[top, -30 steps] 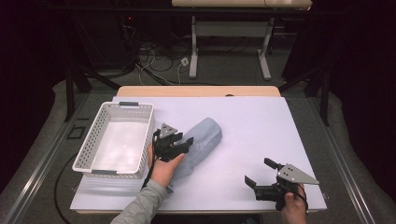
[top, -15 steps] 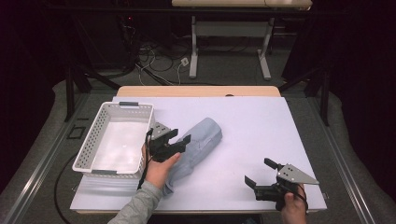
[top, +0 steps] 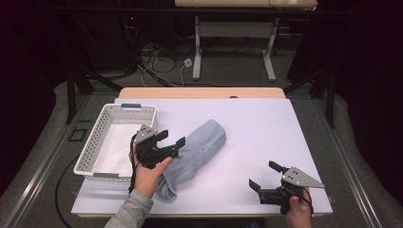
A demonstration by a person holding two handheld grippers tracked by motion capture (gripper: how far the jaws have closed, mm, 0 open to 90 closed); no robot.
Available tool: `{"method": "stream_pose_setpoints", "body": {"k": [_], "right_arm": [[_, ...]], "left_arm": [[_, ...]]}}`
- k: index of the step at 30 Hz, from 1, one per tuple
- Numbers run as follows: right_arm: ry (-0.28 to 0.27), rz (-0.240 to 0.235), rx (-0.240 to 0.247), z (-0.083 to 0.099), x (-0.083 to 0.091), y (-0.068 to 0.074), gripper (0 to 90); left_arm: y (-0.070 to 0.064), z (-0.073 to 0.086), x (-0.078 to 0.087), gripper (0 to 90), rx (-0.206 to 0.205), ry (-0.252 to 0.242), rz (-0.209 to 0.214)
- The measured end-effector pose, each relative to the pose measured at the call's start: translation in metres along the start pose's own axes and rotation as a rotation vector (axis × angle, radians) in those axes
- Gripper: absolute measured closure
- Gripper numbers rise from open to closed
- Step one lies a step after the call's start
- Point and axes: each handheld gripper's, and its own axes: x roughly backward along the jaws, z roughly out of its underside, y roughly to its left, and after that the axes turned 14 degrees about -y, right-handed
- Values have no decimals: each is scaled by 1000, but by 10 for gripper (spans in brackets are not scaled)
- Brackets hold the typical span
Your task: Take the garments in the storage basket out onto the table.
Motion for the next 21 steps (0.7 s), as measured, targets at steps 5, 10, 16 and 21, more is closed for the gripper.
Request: {"method": "stream_pose_setpoints", "body": {"k": [5, 10, 16, 21], "right_arm": [[2, 1, -8, 0, 0, 0, 6], [-1, 1, -7, 1, -1, 1, 6], [9, 3, -7, 2, -2, 1, 6], [28, 15, -13, 5, -3, 0, 6]], "left_arm": [[5, 0, 15, 161, 7, -13, 12], [9, 5, 27, 122, -29, 0, 20], [16, 13, 39, 32, -15, -9, 35], [20, 19, 49, 4, -12, -30, 37]]}}
